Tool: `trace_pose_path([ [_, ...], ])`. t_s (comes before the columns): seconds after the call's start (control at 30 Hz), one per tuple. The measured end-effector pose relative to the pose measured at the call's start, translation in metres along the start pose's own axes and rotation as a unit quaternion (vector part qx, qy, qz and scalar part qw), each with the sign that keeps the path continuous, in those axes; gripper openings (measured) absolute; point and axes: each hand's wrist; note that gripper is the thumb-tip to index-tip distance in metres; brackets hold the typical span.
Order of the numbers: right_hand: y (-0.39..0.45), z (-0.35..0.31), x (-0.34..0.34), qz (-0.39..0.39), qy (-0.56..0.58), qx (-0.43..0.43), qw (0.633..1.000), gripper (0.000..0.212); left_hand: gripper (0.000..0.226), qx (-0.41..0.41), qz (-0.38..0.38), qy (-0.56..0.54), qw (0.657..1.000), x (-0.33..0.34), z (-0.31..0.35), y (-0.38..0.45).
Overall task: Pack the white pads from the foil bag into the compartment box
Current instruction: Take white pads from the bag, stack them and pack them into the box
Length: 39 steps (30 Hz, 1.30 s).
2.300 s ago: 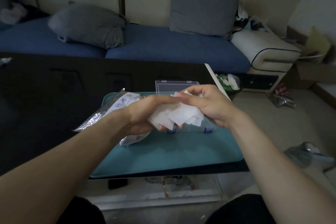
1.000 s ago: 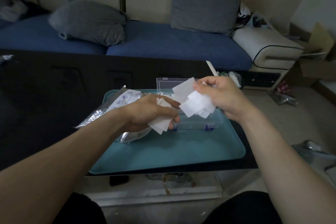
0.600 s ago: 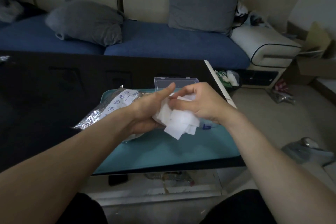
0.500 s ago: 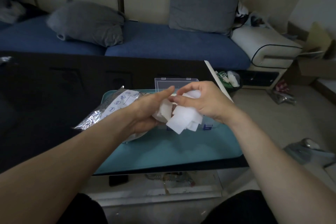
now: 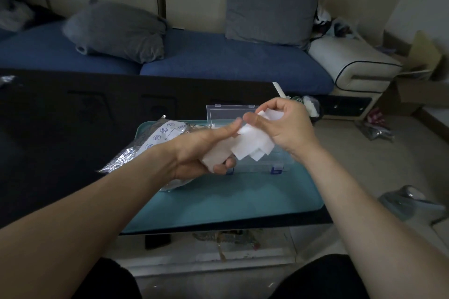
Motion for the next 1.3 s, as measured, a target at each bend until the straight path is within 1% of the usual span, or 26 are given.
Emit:
trace_pose_path([
  [0.07,0.002,0.002,0.003,0.011,-0.01,0.003,1.0,0.023,0.019,0.011,0.008,0.023,1.0,0.002,-0.003,0.0],
  [0.1,0.002,0.002,0.005,0.002,-0.012,0.013,1.0,0.02,0.013,0.016,0.024,0.027,0.999,0.002,-0.005,0.002],
  [0.17,0.001,0.002,0.007,-0.048,0.033,0.058,0.997,0.017,0.007,0.026,0.071,0.035,0.997,-0.001,-0.009,0.006],
  [0.23,-0.001,0.0,0.003,-0.119,0.101,0.116,0.981,0.018,0.008,0.038,0.124,0.049,0.99,-0.005,-0.012,0.009],
  [0.27,-0.002,0.0,0.0,-0.148,0.119,0.135,0.973,0.014,0.008,0.047,0.149,0.051,0.986,-0.007,-0.013,0.01],
  [0.3,-0.002,0.001,-0.002,-0.168,0.127,0.141,0.967,0.012,0.008,0.057,0.17,0.05,0.983,-0.008,-0.013,0.011],
  [0.37,-0.002,0.005,-0.005,-0.177,0.133,0.132,0.966,0.018,0.007,0.077,0.193,0.052,0.977,-0.009,-0.014,0.012],
  [0.5,-0.003,0.004,-0.005,-0.119,0.106,0.116,0.98,0.021,0.008,0.094,0.187,0.101,0.973,-0.003,-0.013,0.01],
  [0.63,-0.002,0.005,-0.005,-0.108,0.069,0.122,0.984,0.03,0.013,0.101,0.181,0.101,0.973,0.0,-0.013,0.009],
  [0.7,-0.001,0.006,-0.005,-0.106,0.061,0.121,0.985,0.027,0.013,0.102,0.175,0.103,0.974,-0.001,-0.013,0.009],
  [0.8,0.0,0.008,-0.002,-0.133,0.042,0.101,0.985,0.019,0.009,0.102,0.161,0.133,0.973,-0.001,-0.011,0.007],
  [0.87,0.001,0.008,0.0,-0.128,0.043,0.086,0.987,0.017,0.008,0.099,0.146,0.133,0.975,-0.002,-0.011,0.007],
  [0.93,0.002,0.007,-0.002,-0.103,0.079,0.084,0.988,0.015,0.013,0.091,0.142,0.091,0.981,-0.003,-0.01,0.01],
  [0.97,0.003,0.007,-0.005,-0.095,0.105,0.091,0.986,0.013,0.017,0.083,0.149,0.051,0.984,-0.004,-0.009,0.01],
  [1.03,0.004,0.007,-0.009,-0.1,0.139,0.109,0.979,0.016,0.023,0.065,0.151,-0.045,0.985,-0.004,-0.004,0.012],
  [1.07,0.004,0.007,-0.01,-0.111,0.146,0.114,0.976,0.018,0.028,0.058,0.135,-0.075,0.986,-0.005,0.0,0.01],
  [1.1,0.003,0.006,-0.009,-0.122,0.143,0.115,0.975,0.021,0.035,0.051,0.108,-0.086,0.989,-0.006,0.002,0.009],
  [1.17,0.001,0.006,-0.006,-0.136,0.111,0.105,0.979,0.025,0.046,0.055,0.054,-0.048,0.996,-0.006,0.003,0.006],
  [1.2,0.0,0.006,-0.004,-0.139,0.089,0.1,0.981,0.025,0.043,0.066,0.042,-0.015,0.997,-0.006,0.002,0.006],
  [1.23,-0.001,0.006,-0.002,-0.139,0.071,0.096,0.983,0.024,0.034,0.077,0.045,0.015,0.996,-0.006,-0.001,0.006],
  [1.3,-0.001,0.006,0.001,-0.132,0.064,0.097,0.984,0.02,0.013,0.09,0.089,0.044,0.991,-0.007,-0.005,0.007],
])
Point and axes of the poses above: each hand's wrist, its own y-axis towards the middle knuckle, its own x-axis out of the palm, z = x × y, and after that the axes turned 8 degrees about x, right-handed
